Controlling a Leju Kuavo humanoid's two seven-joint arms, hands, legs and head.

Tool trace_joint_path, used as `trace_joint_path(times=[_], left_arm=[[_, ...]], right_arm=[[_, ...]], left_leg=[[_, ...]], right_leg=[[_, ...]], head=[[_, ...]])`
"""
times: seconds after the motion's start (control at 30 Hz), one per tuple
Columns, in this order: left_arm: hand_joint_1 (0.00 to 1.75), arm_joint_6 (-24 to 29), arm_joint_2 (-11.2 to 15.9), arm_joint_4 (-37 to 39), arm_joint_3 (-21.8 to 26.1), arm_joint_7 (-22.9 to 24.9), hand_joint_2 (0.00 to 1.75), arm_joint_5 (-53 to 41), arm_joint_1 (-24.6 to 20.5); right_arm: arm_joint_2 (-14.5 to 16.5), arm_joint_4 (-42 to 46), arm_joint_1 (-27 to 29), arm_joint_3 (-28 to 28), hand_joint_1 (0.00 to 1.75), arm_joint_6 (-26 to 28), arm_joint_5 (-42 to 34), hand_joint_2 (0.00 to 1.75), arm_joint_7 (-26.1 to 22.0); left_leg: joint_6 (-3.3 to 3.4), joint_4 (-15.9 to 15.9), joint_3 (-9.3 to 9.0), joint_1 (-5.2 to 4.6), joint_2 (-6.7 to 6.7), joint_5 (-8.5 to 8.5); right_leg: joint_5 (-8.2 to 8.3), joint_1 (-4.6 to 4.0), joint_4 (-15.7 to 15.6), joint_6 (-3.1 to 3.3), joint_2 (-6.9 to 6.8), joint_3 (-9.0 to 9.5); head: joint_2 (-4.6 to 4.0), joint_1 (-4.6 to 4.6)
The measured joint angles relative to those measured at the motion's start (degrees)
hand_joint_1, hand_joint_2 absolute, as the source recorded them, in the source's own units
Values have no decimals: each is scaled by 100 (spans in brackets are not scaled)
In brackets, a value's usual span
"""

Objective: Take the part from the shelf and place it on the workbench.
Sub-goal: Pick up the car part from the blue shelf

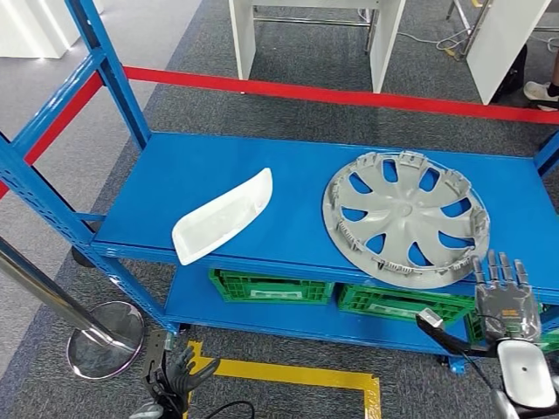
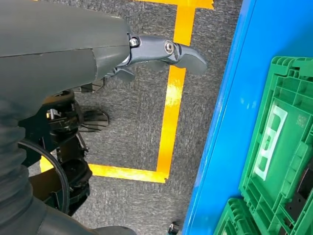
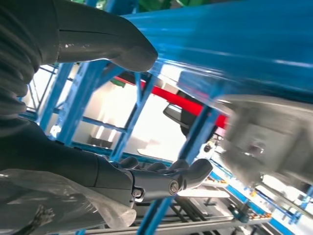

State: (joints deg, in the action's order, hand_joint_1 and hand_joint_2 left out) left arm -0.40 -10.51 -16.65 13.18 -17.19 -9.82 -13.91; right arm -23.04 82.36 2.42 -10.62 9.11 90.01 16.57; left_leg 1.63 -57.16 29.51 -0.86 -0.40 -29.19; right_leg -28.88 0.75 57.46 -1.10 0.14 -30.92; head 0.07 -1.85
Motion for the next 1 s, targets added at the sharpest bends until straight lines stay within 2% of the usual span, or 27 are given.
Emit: trace_joint_path(times=[0.17, 0.33, 0.77, 1.0], left_arm=[[0, -8, -3, 4, -4, 15, 175, -15, -10], [0, -13, -7, 10, -4, 19, 175, -21, -10], [0, -19, -7, 15, -4, 19, 175, -27, -10], [0, -18, -3, 15, -4, 19, 175, -27, -10]], right_arm=[[-2, 9, -91, -408, 0, -28, 0, 175, 152], [-2, 38, -111, -559, 0, -32, -27, 175, 180], [-2, 50, -108, -564, 0, -40, -141, 175, 113], [-16, 50, -39, -274, 0, 3, -337, 175, -2]], left_leg=[[0, 0, 1, 0, -1, 0], [0, 0, 1, 0, -1, 0], [0, -1, 1, 0, -1, 0], [0, -2, 1, 0, -1, 0]], right_leg=[[0, 0, 0, 0, -3, 0], [0, 0, 0, 0, -3, -1], [0, 0, 0, 0, -2, -1], [0, 0, 0, 0, -2, -1]], head=[[0, -1], [0, 1], [0, -1], [0, -1]])
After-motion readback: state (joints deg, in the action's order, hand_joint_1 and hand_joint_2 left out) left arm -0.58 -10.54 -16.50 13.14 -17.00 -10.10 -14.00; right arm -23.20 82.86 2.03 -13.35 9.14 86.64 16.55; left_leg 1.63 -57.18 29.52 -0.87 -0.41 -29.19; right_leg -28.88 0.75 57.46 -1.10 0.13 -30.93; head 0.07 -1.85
